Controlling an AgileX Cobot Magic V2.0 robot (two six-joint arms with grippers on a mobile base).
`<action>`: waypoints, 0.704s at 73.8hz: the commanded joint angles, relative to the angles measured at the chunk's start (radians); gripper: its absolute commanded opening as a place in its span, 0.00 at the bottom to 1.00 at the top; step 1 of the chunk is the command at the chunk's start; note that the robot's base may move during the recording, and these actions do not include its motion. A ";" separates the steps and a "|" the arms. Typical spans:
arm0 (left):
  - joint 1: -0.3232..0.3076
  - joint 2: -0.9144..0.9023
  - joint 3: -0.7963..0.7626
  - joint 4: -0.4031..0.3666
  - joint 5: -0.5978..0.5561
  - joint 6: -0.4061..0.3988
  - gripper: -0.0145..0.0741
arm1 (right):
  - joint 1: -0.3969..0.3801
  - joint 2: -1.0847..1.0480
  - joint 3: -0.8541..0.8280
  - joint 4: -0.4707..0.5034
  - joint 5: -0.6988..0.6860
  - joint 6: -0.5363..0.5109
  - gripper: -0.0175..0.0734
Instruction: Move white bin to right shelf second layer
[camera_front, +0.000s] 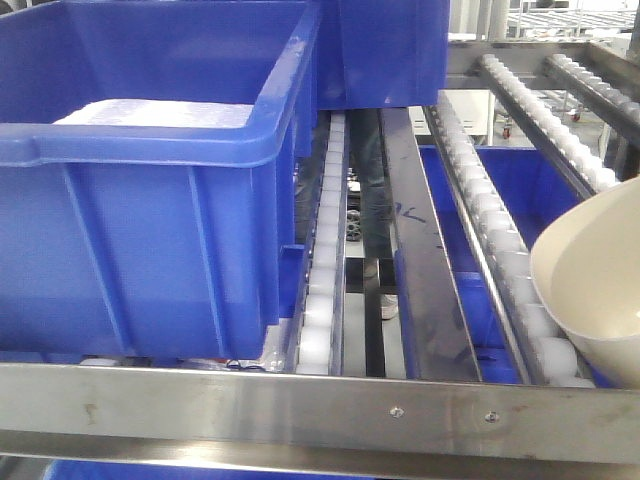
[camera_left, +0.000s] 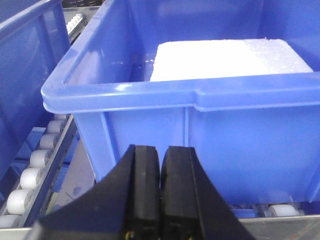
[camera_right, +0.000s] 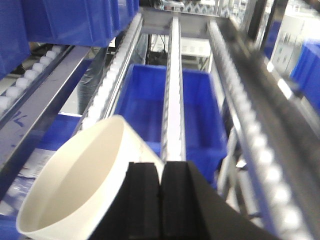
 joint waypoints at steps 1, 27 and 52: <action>-0.003 -0.014 0.037 0.000 -0.086 -0.005 0.26 | 0.014 -0.020 0.011 -0.031 -0.146 0.082 0.22; -0.003 -0.014 0.037 0.000 -0.086 -0.005 0.26 | 0.062 -0.020 0.034 -0.147 -0.187 0.142 0.22; -0.003 -0.014 0.037 0.000 -0.086 -0.005 0.26 | 0.062 -0.020 0.034 -0.146 -0.181 0.142 0.22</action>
